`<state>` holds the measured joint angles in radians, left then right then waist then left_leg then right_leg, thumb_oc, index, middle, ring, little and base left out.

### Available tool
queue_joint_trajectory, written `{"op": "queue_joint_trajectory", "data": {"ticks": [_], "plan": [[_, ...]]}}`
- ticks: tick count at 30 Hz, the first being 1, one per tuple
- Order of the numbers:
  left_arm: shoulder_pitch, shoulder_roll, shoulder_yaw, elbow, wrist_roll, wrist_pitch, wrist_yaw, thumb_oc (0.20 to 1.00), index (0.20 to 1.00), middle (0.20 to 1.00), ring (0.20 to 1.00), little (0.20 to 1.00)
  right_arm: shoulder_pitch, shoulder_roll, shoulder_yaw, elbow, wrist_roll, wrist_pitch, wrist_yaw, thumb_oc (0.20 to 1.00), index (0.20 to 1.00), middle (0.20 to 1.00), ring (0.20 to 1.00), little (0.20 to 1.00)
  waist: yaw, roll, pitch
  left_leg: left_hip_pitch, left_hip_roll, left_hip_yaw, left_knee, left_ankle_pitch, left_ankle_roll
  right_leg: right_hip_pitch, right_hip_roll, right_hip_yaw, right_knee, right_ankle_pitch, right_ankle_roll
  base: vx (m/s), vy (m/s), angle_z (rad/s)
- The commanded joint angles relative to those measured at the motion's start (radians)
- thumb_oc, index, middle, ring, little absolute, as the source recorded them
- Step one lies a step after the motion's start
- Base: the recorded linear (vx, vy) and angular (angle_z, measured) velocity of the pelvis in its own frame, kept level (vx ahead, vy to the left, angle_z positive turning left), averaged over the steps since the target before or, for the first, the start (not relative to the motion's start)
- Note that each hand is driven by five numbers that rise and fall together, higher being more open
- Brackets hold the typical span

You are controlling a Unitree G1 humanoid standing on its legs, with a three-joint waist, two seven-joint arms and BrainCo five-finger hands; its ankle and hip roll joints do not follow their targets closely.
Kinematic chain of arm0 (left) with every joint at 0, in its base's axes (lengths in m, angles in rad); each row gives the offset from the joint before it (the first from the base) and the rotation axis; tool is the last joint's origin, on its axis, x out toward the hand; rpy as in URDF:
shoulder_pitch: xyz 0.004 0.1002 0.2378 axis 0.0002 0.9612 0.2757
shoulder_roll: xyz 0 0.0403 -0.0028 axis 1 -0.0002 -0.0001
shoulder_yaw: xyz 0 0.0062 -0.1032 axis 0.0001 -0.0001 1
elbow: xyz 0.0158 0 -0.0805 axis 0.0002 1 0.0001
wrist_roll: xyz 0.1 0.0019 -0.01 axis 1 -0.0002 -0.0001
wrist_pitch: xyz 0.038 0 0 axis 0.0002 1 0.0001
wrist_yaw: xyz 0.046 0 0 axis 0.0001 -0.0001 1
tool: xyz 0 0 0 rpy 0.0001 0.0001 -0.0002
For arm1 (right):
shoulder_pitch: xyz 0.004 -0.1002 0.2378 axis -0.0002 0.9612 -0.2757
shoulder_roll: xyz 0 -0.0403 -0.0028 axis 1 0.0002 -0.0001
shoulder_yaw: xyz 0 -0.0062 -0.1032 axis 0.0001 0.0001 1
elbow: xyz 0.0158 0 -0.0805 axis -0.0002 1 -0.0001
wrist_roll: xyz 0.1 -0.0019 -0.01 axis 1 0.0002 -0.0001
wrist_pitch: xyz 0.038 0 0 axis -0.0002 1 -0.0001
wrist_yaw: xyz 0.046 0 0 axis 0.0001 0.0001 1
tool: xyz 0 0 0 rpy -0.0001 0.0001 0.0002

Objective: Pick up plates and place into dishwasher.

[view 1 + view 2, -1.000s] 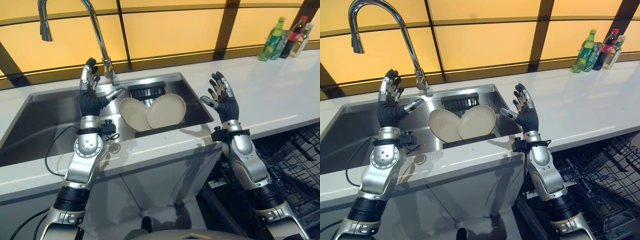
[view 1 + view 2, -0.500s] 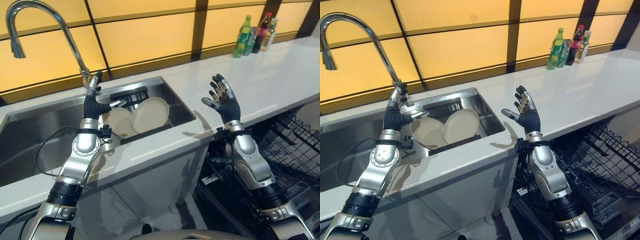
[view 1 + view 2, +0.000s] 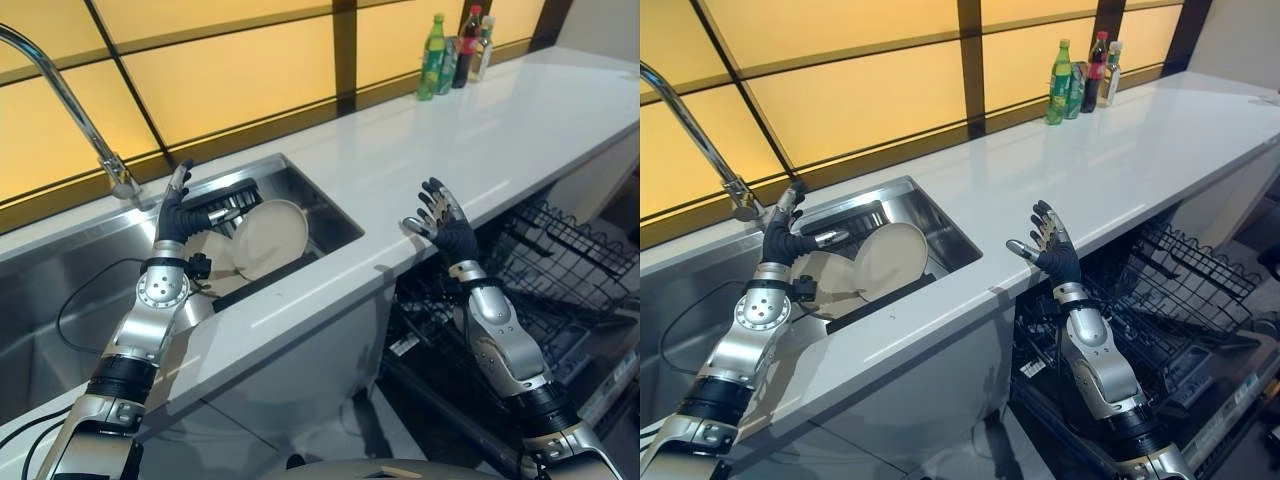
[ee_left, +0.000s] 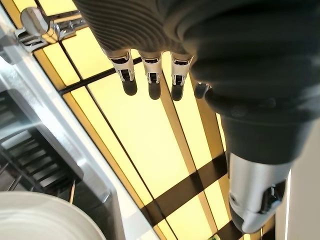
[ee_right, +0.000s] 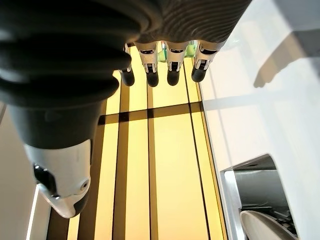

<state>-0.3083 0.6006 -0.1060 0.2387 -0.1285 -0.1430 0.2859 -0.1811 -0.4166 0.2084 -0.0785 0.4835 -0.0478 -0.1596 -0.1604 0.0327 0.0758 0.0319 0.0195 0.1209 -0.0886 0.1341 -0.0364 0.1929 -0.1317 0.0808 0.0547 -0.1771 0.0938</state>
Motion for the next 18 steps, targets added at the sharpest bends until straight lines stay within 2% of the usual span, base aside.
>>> {"op": "queue_joint_trajectory", "data": {"ticks": [1,12,16,18], "plan": [[-0.106,0.066,0.045,0.036,0.059,-0.060,0.026,1.000,1.000,1.000,1.000,1.000,-0.010,-0.018,-0.031,-0.073,0.023,-0.038,0.009,1.000,1.000,1.000,1.000,1.000,0.012,-0.011,0.006,0.076,0.013,-0.020,0.137,-0.238,0.001,-0.193,-0.072,0.035,0.014,0.184,0.098,0.09,0.037,-0.08],[-0.123,0.075,0.047,0.086,0.016,-0.023,0.009,1.000,1.000,1.000,1.000,1.000,-0.016,-0.045,-0.044,-0.066,0.007,-0.010,-0.001,1.000,1.000,1.000,1.000,1.000,0.000,0.003,0.065,0.031,-0.009,-0.023,0.200,-0.250,0.006,-0.240,-0.089,0.062,0.055,0.190,0.110,0.05,0.058,-0.04],[-0.140,0.092,0.043,0.123,0.009,-0.040,-0.048,1.000,1.000,1.000,1.000,1.000,-0.025,-0.058,-0.050,-0.054,0.003,-0.013,-0.002,1.000,1.000,1.000,1.000,1.000,-0.002,0.005,0.088,0.008,-0.011,-0.020,0.225,-0.250,0.004,-0.256,-0.093,0.066,0.067,0.192,0.111,0.02,0.049,-0.04],[-0.155,0.104,0.030,0.142,0.005,-0.023,-0.071,1.000,1.000,1.000,1.000,1.000,-0.032,-0.070,-0.048,-0.055,0.006,-0.011,-0.011,1.000,1.000,1.000,1.000,1.000,-0.003,0.006,0.098,-0.005,-0.012,-0.018,0.235,-0.251,0.004,-0.266,-0.097,0.067,0.071,0.193,0.112,0.01,0.059,-0.01]]}}
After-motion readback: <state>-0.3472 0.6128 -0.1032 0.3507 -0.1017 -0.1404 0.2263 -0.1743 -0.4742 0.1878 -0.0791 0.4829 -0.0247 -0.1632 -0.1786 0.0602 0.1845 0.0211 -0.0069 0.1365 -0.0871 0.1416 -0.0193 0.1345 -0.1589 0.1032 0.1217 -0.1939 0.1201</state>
